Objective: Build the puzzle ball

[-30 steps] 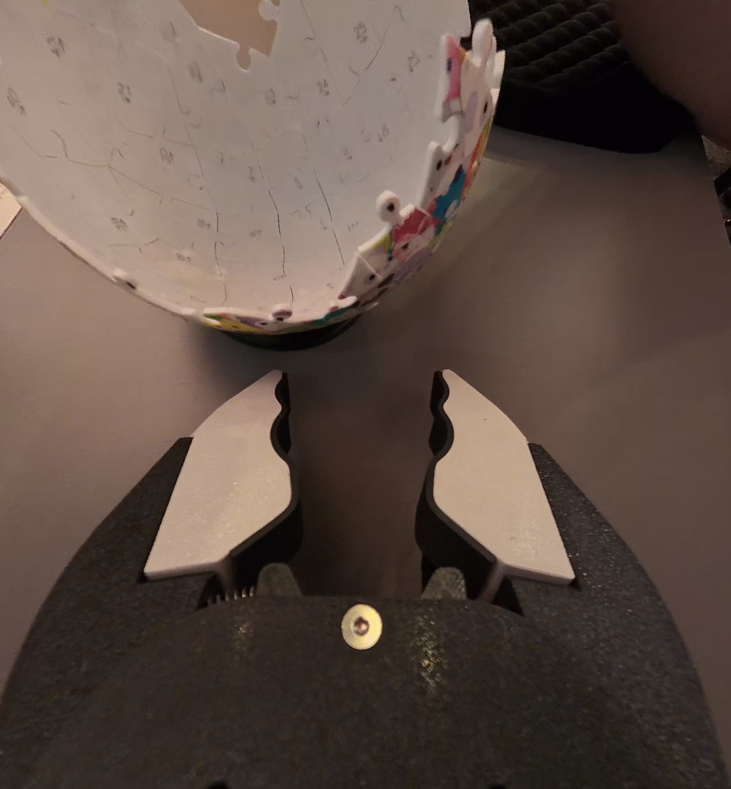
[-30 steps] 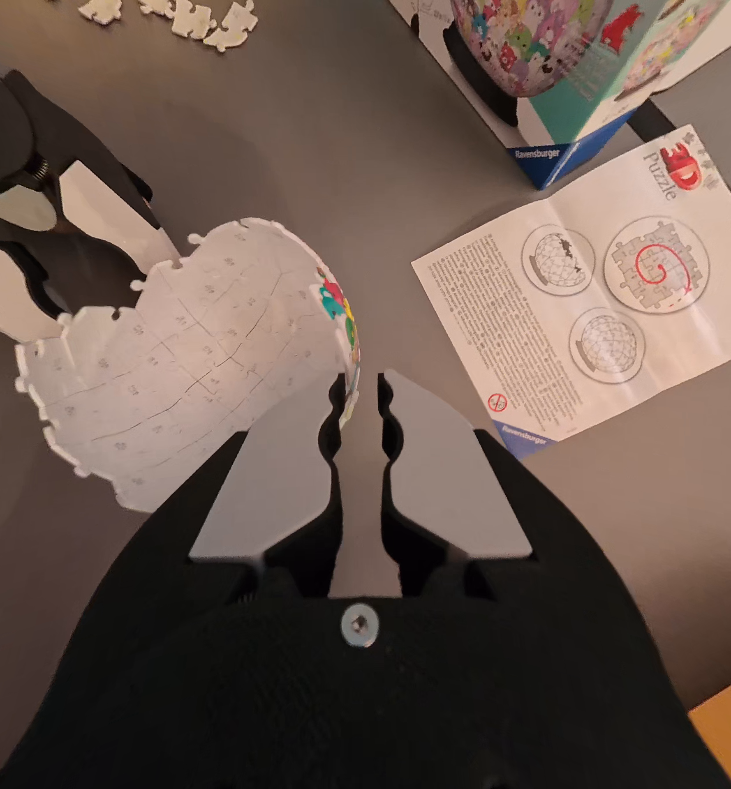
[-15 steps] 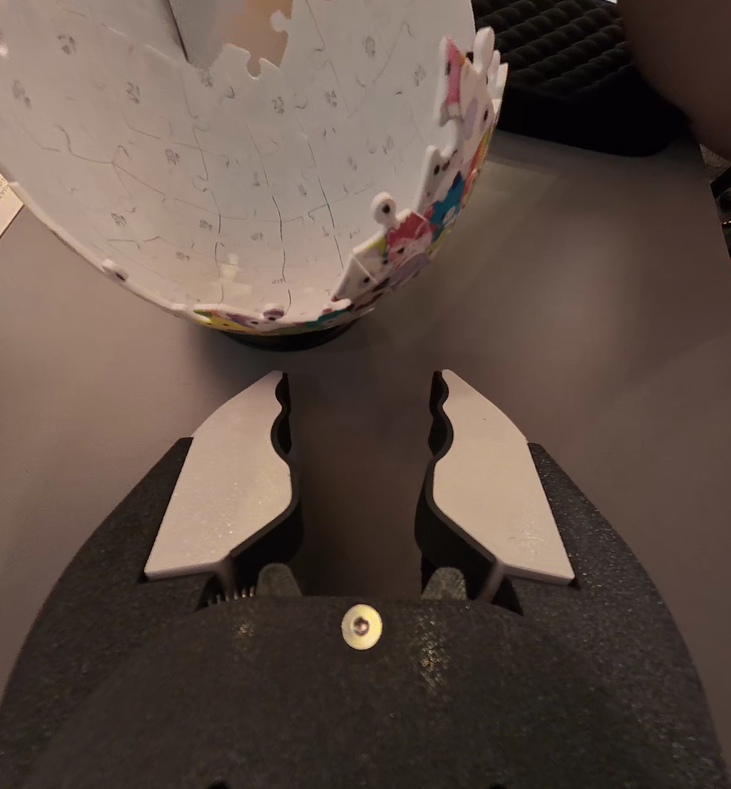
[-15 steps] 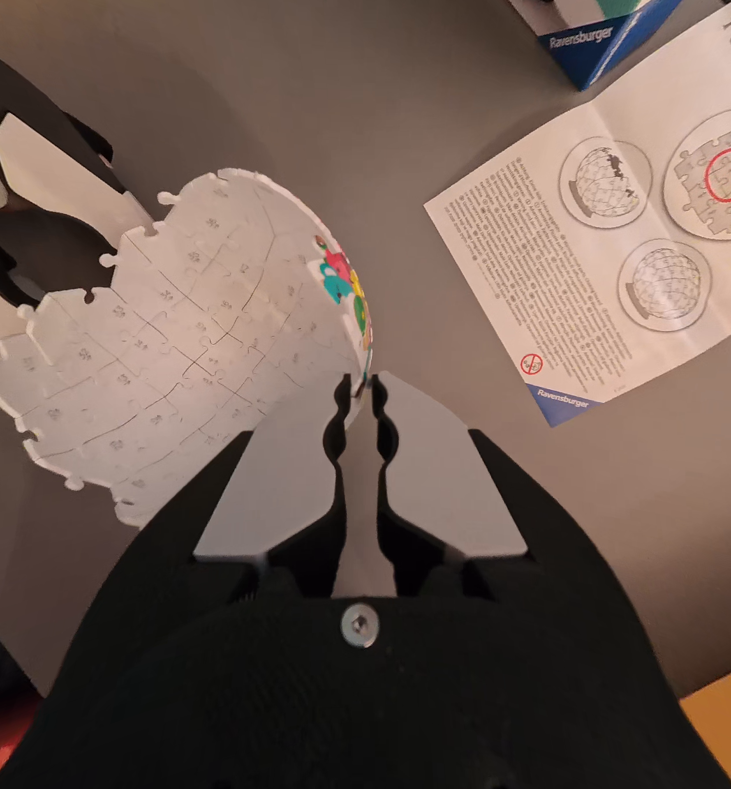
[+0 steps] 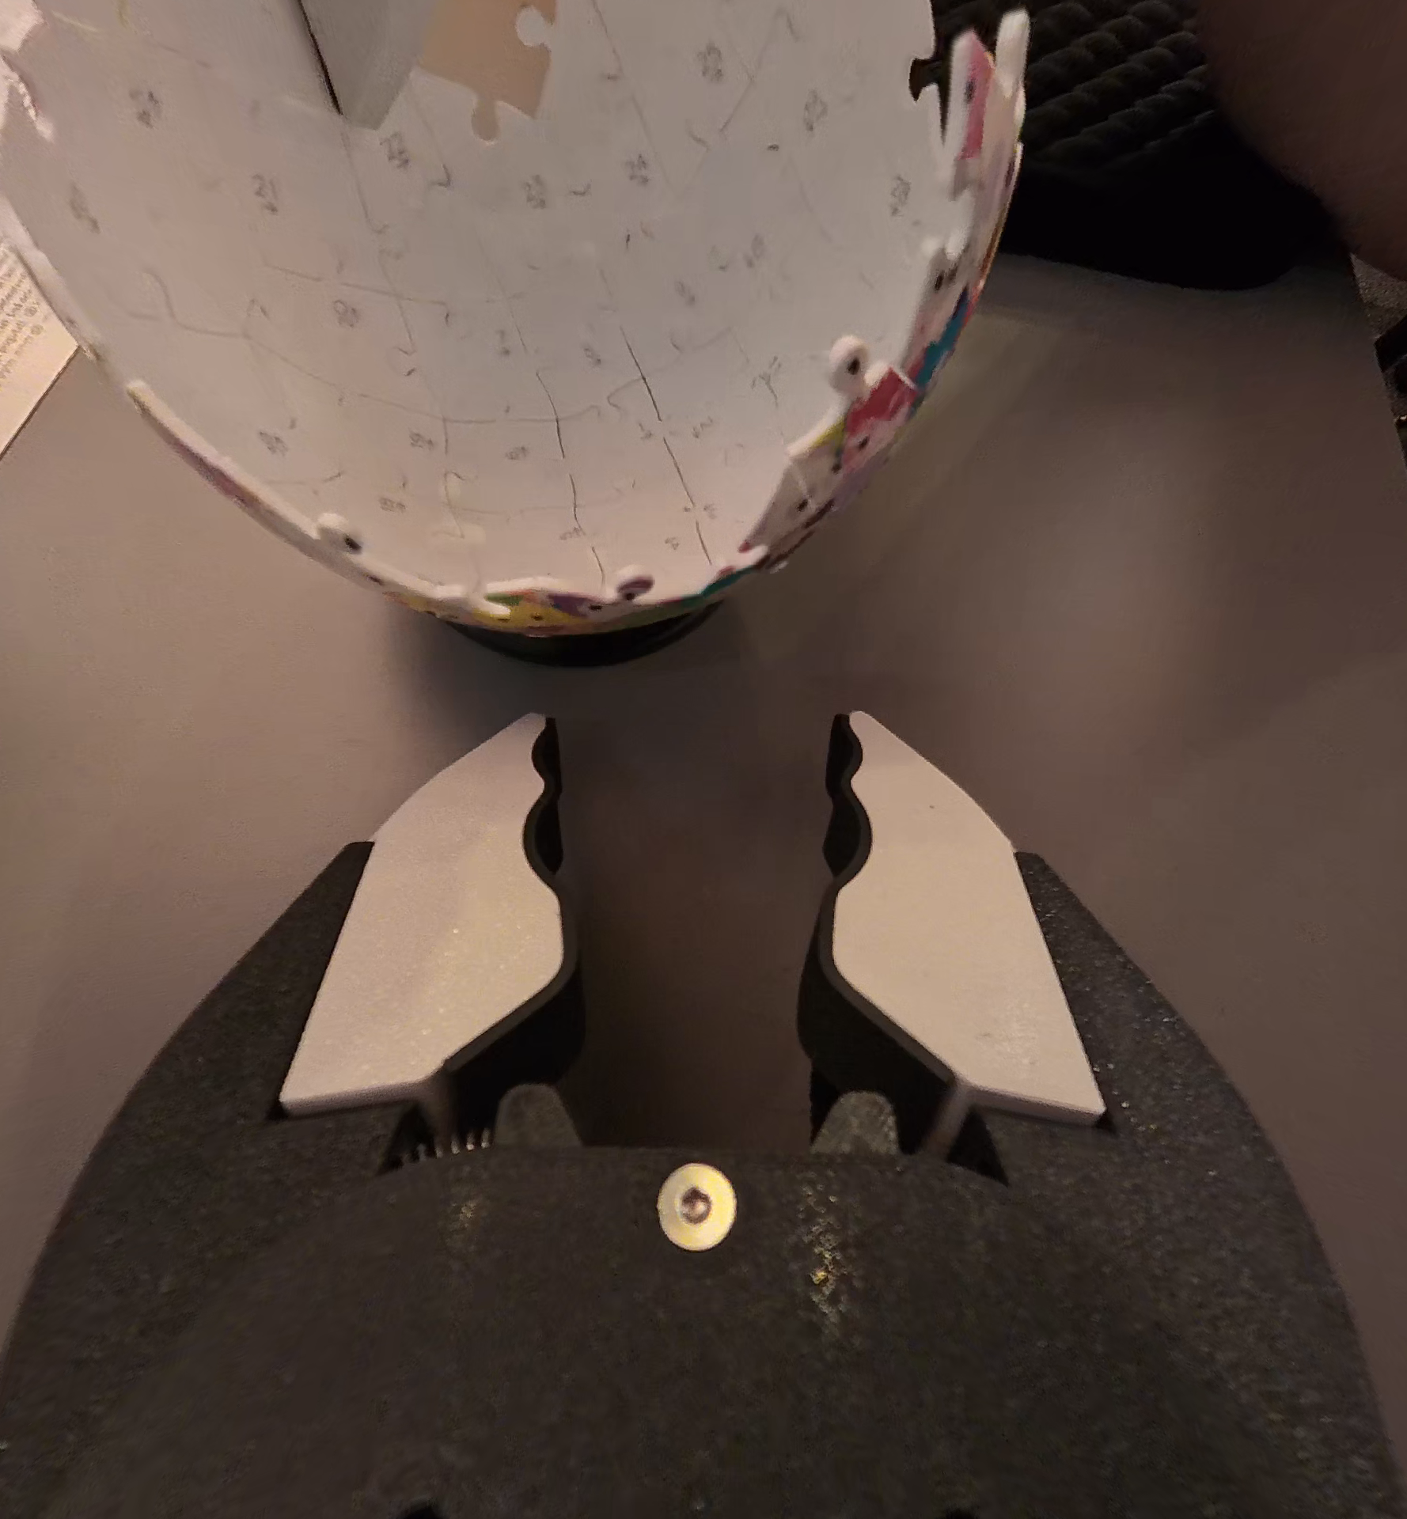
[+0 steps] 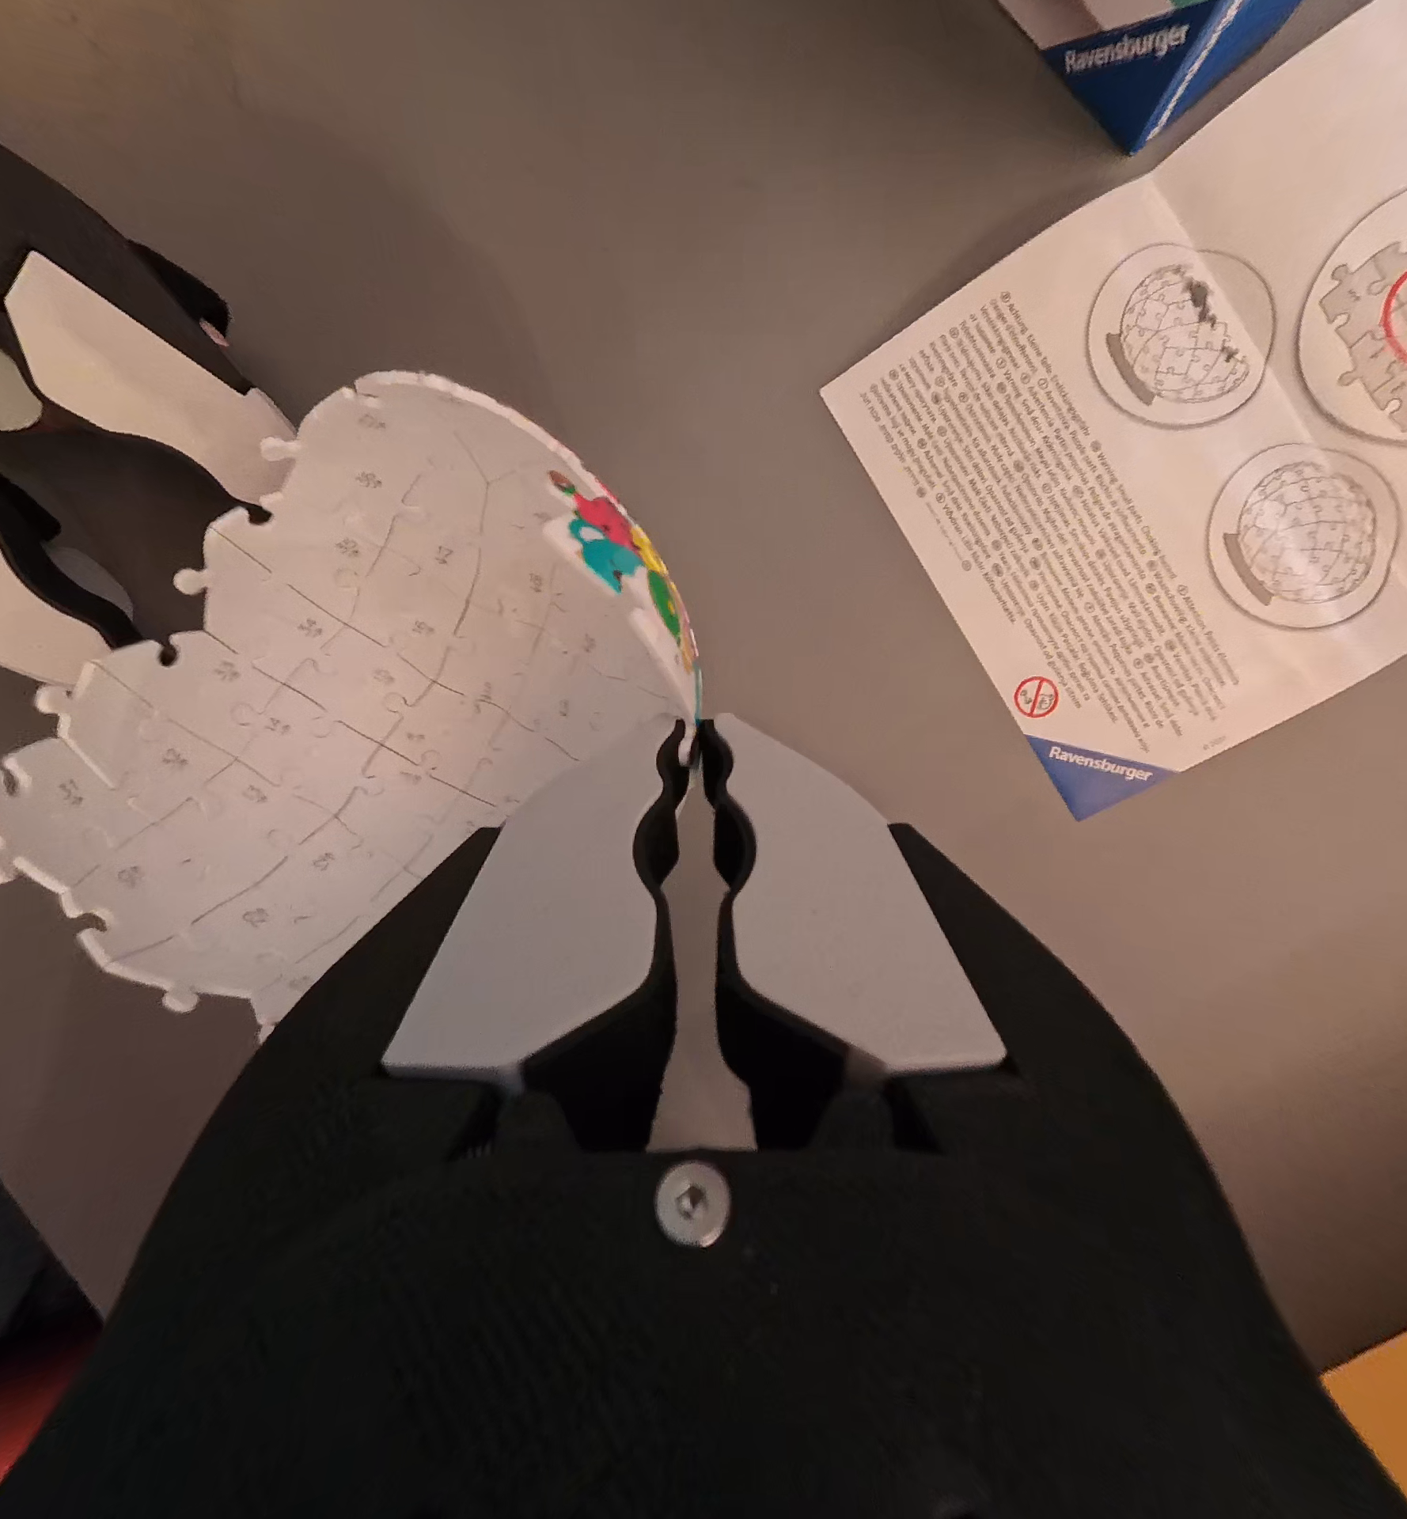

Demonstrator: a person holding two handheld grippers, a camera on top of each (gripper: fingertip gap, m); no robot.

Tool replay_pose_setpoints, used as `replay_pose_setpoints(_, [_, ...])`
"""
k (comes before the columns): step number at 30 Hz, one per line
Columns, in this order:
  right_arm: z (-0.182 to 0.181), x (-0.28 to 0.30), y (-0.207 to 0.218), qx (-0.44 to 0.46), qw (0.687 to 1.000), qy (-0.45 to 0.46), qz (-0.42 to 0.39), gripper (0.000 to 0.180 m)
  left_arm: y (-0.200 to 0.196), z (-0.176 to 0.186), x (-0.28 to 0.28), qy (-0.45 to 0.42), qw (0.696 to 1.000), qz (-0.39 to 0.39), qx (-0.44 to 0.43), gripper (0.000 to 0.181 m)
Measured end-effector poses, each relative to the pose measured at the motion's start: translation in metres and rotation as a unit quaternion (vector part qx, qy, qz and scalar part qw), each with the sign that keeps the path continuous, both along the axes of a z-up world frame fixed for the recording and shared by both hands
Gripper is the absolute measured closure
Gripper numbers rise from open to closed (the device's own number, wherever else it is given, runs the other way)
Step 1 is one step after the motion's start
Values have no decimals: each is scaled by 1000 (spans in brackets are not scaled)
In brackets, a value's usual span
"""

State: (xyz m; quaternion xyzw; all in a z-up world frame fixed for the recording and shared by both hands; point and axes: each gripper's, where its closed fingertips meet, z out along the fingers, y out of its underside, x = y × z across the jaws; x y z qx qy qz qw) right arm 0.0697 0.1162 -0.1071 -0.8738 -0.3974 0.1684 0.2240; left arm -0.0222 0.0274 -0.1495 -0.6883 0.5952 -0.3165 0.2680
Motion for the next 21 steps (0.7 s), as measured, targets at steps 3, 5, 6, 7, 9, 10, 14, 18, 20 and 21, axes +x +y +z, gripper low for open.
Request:
replay_pose_setpoints(3, [12, -1, 3, 26, 999, 23, 4, 160, 0, 0, 0, 0, 1000, 0, -1, 118])
replay_pose_setpoints(5, [26, -5, 3, 43, 997, 62, 16, 160, 0, 0, 0, -1, 1000, 0, -2, 119])
replay_pose_setpoints(6, [32, -6, 6, 53, 996, 73, 13, 158, 0, 0, 0, -1, 1000, 0, -3, 119])
replay_pose_setpoints(7, [35, -6, 7, 60, 995, 79, 15, 155, 0, 0, 0, -1, 1000, 0, -3, 119])
replay_pose_setpoints(9, [31, -4, 8, 60, 996, 66, 19, 153, 0, 0, 0, -1, 1000, 0, -3, 119])
replay_pose_setpoints(10, [26, -2, 8, 57, 997, 53, 21, 153, 0, 0, 0, -1, 1000, 0, -3, 119])
replay_pose_setpoints(14, [9, 2, 4, 37, 999, 17, 26, 154, 0, 0, 0, -1, 1000, 0, -3, 119])
replay_pose_setpoints(18, [-1, 3, 4, 22, 999, 5, 23, 157, 0, 1, 0, -3, 1000, 0, -5, 119])
replay_pose_setpoints(20, [-1, 1, 4, 20, 999, 10, 24, 161, 0, 1, 0, -3, 1000, 0, -5, 119])
replay_pose_setpoints(21, [-1, 1, 3, 18, 999, 10, 24, 162, 0, 0, 0, -3, 1000, 0, -4, 119])
